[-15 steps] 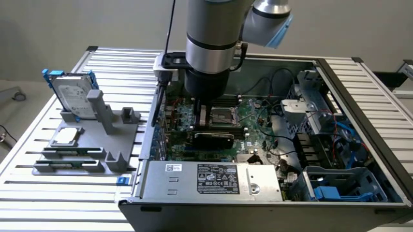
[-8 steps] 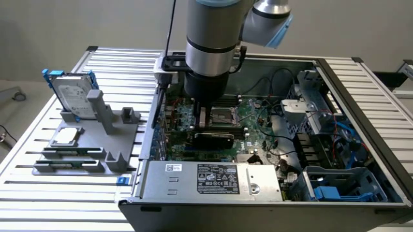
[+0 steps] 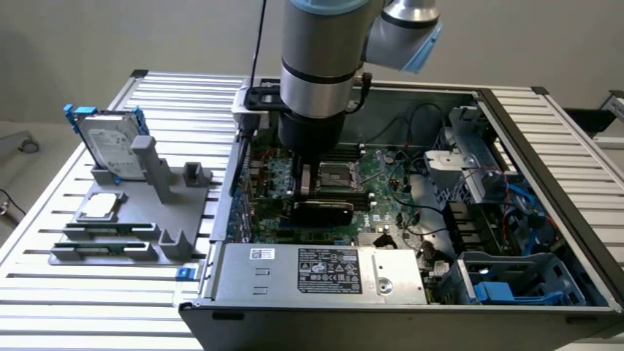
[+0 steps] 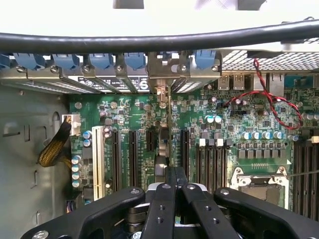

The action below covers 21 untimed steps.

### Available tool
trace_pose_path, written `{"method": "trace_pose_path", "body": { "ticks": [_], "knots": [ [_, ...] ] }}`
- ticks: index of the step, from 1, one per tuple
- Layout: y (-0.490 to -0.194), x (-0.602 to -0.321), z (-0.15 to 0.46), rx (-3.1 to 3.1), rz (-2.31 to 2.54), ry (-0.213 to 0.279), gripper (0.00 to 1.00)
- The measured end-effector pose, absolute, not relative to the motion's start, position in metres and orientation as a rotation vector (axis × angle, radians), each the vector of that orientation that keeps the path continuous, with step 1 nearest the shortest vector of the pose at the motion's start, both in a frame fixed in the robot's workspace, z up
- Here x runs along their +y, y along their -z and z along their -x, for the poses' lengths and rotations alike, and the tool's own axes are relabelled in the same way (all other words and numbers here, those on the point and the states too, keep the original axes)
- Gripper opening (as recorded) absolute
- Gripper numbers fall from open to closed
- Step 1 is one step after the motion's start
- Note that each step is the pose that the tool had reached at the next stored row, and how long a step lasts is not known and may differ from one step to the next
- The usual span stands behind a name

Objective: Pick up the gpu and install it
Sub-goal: 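Press down on the gpu until it lock into place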

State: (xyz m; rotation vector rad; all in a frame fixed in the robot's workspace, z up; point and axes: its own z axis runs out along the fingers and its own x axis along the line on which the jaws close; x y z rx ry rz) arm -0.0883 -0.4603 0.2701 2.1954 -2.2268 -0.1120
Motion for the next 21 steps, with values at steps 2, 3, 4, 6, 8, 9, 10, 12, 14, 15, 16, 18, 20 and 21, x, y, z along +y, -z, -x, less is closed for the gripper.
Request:
{"method": "trace_pose_path", "body": {
  "ticks": [2, 3, 4, 6, 8, 9, 10, 12, 14, 15, 16, 18, 20, 21],
  "knots": [
    [-0.270, -0.460, 0.088, -2.227, -2.195, 0.112, 0.11],
    [-0.269, -0.460, 0.088, -2.227, -2.195, 0.112, 0.11],
    [-0.269, -0.460, 0.088, -2.227, -2.195, 0.112, 0.11],
    [-0.268, -0.460, 0.088, -2.227, -2.195, 0.112, 0.11],
    [-0.267, -0.460, 0.088, -2.227, -2.196, 0.112, 0.11],
    [-0.266, -0.460, 0.088, -2.227, -2.196, 0.113, 0.11],
    [-0.266, -0.460, 0.088, -2.227, -2.196, 0.112, 0.11],
    [-0.265, -0.460, 0.088, -2.227, -2.195, 0.112, 0.11],
    [-0.265, -0.460, 0.088, -2.226, -2.195, 0.112, 0.11],
    [-0.265, -0.460, 0.088, -2.227, -2.195, 0.112, 0.11],
    [-0.265, -0.460, 0.088, -2.227, -2.195, 0.112, 0.11],
    [-0.268, -0.460, 0.088, -2.229, -2.197, 0.113, 0.11],
    [-0.275, -0.460, 0.088, -2.227, -2.196, 0.112, 0.11],
    [-0.277, -0.460, 0.089, -2.227, -2.196, 0.112, 0.11]
  ]
}}
